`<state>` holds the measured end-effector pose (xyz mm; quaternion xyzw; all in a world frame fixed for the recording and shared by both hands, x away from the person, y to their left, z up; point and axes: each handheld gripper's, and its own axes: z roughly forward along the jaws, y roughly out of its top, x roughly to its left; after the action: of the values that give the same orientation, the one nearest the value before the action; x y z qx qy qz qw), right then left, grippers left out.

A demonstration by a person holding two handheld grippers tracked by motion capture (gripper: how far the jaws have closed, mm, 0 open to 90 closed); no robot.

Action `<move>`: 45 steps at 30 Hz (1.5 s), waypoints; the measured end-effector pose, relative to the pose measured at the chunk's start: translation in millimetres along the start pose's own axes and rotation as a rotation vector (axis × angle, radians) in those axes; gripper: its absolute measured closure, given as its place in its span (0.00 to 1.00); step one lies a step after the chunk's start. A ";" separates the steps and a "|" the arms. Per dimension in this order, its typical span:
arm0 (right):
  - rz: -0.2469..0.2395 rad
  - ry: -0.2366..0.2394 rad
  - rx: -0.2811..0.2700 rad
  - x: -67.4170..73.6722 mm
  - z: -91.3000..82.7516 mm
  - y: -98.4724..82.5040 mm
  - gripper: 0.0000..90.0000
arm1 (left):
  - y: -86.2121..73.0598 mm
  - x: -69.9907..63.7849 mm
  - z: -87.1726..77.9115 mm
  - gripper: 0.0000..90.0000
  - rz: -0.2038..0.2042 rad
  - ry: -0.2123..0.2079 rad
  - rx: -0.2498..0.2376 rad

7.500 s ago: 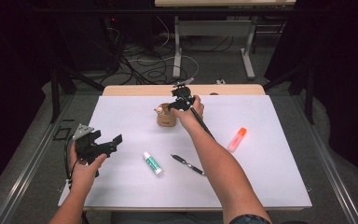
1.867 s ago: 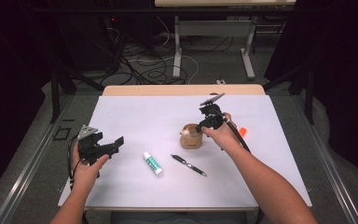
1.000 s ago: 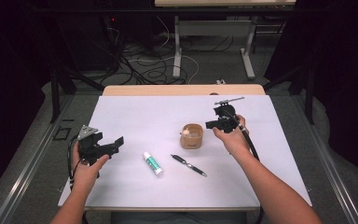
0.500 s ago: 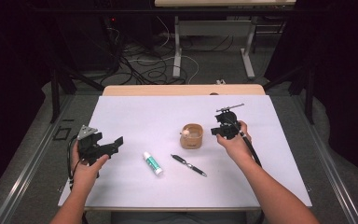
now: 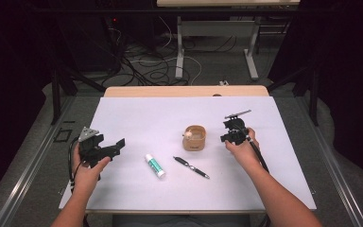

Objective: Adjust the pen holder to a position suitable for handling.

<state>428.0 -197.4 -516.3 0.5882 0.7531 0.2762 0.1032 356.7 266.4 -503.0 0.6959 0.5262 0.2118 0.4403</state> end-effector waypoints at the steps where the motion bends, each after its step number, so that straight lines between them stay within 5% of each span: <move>1: 0.004 -0.011 0.004 -2.3 1.2 -1.0 1.00 | -0.1 0.0 0.1 0.07 -0.002 0.000 0.001; 22: 0.022 -0.048 0.049 -22.6 10.7 -19.0 1.00 | -0.3 0.0 0.3 0.07 0.002 0.001 0.006; 34: 0.030 -0.052 0.056 -34.4 -1.7 -32.7 1.00 | -0.2 -0.5 0.2 0.07 0.003 0.001 0.005; 45: 0.064 -0.063 0.037 -63.0 -19.3 -51.3 1.00 | -0.2 -2.4 1.3 0.07 0.005 0.000 0.006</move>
<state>394.3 -270.4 -538.6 0.6223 0.7352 0.2466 0.1069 356.7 263.7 -503.4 0.6985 0.5251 0.2115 0.4378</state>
